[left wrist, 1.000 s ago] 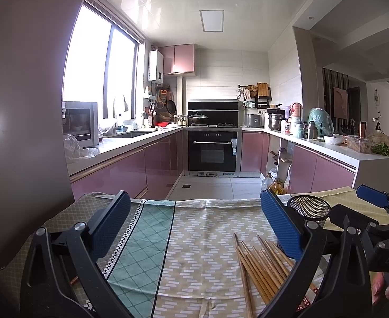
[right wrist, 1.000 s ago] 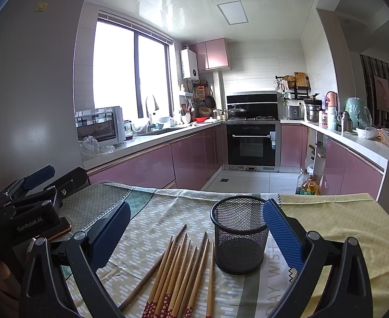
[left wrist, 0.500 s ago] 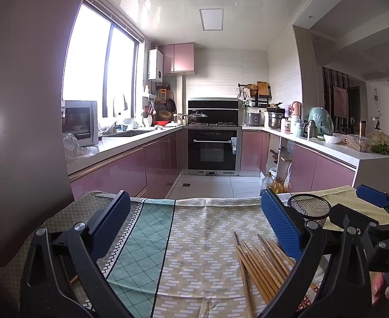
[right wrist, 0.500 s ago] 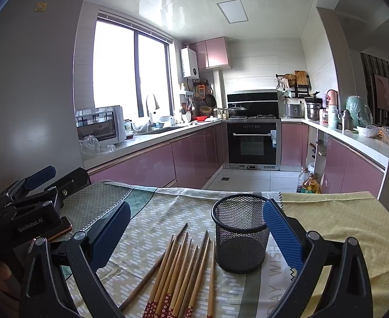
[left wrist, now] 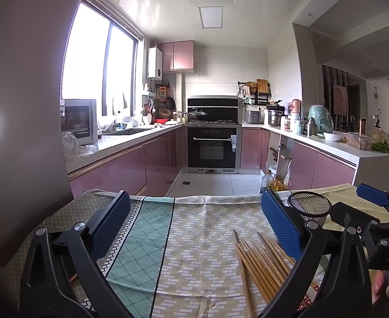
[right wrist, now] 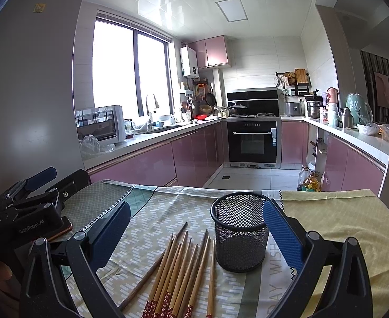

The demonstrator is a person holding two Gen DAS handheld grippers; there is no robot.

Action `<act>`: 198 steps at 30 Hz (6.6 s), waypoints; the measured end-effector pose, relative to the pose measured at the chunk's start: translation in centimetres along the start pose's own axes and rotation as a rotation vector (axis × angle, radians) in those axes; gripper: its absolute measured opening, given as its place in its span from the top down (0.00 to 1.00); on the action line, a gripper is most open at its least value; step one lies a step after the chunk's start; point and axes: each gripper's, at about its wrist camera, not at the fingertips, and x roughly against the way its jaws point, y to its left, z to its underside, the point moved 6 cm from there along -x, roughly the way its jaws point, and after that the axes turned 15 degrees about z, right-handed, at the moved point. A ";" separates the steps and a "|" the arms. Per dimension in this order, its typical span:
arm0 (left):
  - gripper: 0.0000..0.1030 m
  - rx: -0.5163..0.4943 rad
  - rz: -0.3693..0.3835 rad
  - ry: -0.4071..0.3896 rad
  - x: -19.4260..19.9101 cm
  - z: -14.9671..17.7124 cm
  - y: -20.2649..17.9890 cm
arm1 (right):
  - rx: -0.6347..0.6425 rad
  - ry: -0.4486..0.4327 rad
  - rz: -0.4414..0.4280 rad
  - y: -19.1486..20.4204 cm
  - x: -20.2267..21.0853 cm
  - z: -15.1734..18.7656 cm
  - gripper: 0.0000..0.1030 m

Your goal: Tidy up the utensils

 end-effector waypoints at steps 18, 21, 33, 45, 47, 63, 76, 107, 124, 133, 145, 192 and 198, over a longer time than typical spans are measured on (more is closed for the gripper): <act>0.06 -0.005 0.017 0.079 -1.7 1.3 0.2 | 0.028 0.094 -0.021 -0.8 -1.1 1.4 0.06; 0.06 -0.011 0.030 0.138 -2.6 2.3 0.3 | 0.041 0.184 -0.033 -1.3 -2.2 2.8 0.06; 0.21 -0.022 0.177 0.451 -7.8 8.5 -0.2 | 0.169 0.504 -0.026 -1.3 -6.6 8.7 0.41; 0.39 -0.053 0.285 0.640 -11.6 12.4 -2.4 | 0.235 0.587 -0.039 0.0 -9.1 10.2 0.68; 0.51 -0.042 0.287 0.673 -12.3 12.9 -2.4 | 0.235 0.591 -0.039 0.1 -9.4 10.1 0.74; 0.92 0.121 0.344 0.713 -13.9 12.9 -1.8 | 0.120 0.592 -0.145 -0.5 -8.5 8.7 0.95; 0.92 0.180 0.495 0.524 -9.7 4.7 -0.9 | -0.016 0.403 -0.281 -2.7 -4.5 1.3 0.95; 0.92 0.198 0.609 0.153 -20.4 -8.3 -12.1 | -0.088 0.180 -0.202 -9.2 -8.7 -9.7 0.95; 0.92 0.158 0.559 0.284 -23.3 -1.3 -11.2 | -0.080 0.433 -0.169 -8.3 -14.0 -3.2 0.75; 0.92 0.157 0.622 0.253 -20.5 -1.2 -10.8 | -0.142 0.363 -0.184 -9.7 -12.8 -4.7 0.66; 0.92 0.125 0.689 0.236 -19.2 -1.3 -11.7 | -0.218 0.357 -0.335 -8.2 -12.9 -6.6 0.68; 0.47 0.050 0.566 0.345 -16.9 1.0 -6.6 | -0.027 0.323 -0.234 -6.6 -9.2 -4.6 0.60; 0.43 0.063 0.495 0.473 -14.1 5.3 -2.9 | 0.050 0.411 -0.349 -4.1 -5.8 -0.1 0.57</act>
